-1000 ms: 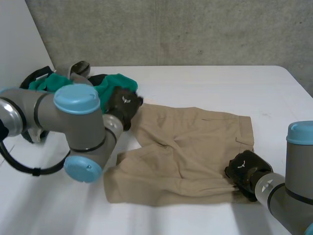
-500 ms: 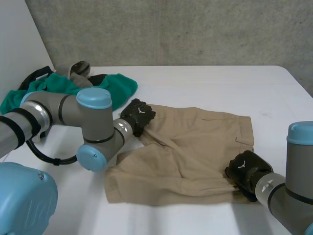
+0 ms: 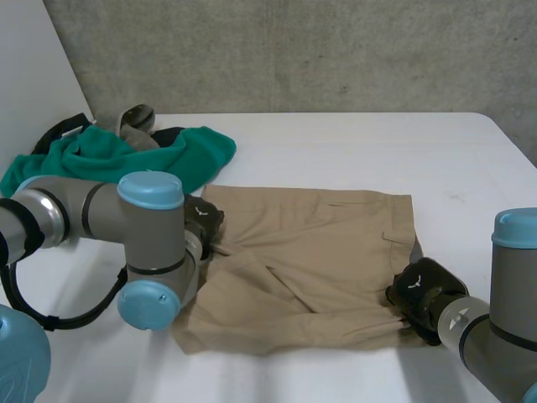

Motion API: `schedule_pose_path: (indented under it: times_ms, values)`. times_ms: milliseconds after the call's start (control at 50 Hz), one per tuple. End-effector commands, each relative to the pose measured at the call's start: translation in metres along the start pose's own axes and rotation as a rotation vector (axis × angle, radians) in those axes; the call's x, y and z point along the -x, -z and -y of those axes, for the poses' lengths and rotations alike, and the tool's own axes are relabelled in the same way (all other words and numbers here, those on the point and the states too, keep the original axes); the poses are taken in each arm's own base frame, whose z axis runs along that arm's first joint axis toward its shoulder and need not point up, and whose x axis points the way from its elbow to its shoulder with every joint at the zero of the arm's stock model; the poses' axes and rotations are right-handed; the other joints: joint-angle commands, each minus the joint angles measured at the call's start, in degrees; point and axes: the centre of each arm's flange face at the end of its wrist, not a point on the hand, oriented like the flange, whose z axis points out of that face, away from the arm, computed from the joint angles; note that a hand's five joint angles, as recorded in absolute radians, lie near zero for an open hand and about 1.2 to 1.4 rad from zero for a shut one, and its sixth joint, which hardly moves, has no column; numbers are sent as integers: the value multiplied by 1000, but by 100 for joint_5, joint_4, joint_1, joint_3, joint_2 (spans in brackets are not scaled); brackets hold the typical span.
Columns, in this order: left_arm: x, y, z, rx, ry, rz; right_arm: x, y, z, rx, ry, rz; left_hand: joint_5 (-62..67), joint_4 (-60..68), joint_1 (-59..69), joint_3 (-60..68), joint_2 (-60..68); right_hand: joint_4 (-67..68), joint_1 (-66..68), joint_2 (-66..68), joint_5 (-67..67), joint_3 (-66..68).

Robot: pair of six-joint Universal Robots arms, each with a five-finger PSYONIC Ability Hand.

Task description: Fold the laundry.

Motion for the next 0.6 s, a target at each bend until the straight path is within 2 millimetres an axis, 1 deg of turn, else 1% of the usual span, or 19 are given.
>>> schedule_pose_path:
  times_ms: [20, 40, 60, 120, 140, 200, 220, 260, 280, 300, 360, 380, 460, 600]
  values:
    - [0, 5, 6, -5, 60, 9, 1, 1, -1, 5, 0, 6, -1895, -2079, -1889, -2066, -2081, 1177, 2302, 1153, 1277, 1216]
    - [2, 8, 9, -12, 64, 12, 1, 1, 0, 3, 0, 4, -2048, -2231, -2042, -2219, -2234, 1177, 2302, 1153, 1277, 1216]
    - [10, 16, 18, -35, 74, 24, 1, 1, 0, 1, 0, 4, -2383, -2566, -2377, -2554, -2569, 1177, 2302, 1153, 1277, 1216]
    - [19, 30, 29, -66, 89, 33, 0, 1, 0, 1, -1, 2, -3007, -3190, -3001, -3178, -3193, 1177, 2302, 1153, 1277, 1216]
    - [25, 41, 35, -89, 98, 39, 0, 1, 0, 1, -1, 2, -3142, -3325, -3135, -3313, -3328, 1177, 2302, 1153, 1277, 1216]
    - [34, 59, 44, -121, 105, 48, 0, 1, 0, -2, -2, 0, -3427, -3611, -3421, -3598, -3614, 1177, 2302, 1153, 1277, 1216]
    - [38, 70, 48, -134, 106, 50, 0, 1, 0, -2, -1, 0, -3629, -3812, -3623, -3800, -3815, 1177, 2302, 1153, 1277, 1216]
    - [39, 80, 51, -152, 106, 42, -1, 1, 0, -3, -2, -1, -3664, -3848, -3658, -3835, -3850, 1177, 2302, 1153, 1277, 1216]
    - [38, 85, 53, -162, 104, 31, -1, 1, 0, -3, -1, -1, -3664, -3848, -3658, -3835, -3851, 1177, 2302, 1153, 1277, 1216]
    - [34, 95, 56, -187, 96, -3, -1, 1, 0, -3, -1, -1, -3714, -3898, -3708, -3885, -3901, 1177, 2302, 1153, 1277, 1216]
    - [25, 108, 57, -215, 86, -64, 0, 1, 1, -4, 0, 0, -3681, -3865, -3675, -3852, -3868, 1177, 2302, 1153, 1277, 1216]
    - [19, 113, 55, -226, 79, -105, 0, 1, 1, -4, 0, 0, -3665, -3848, -3658, -3836, -3851, 1177, 2302, 1153, 1277, 1216]
    - [7, 122, 45, -210, 66, -183, -1, 2, 1, -6, -1, -4, -3648, -3831, -3642, -3819, -3834, 1177, 2302, 1153, 1277, 1216]
    - [-13, 133, 30, -163, 41, -252, -2, 3, 1, -3, -2, -7, -3446, -3630, -3440, -3617, -3633, 1177, 2302, 1153, 1277, 1216]
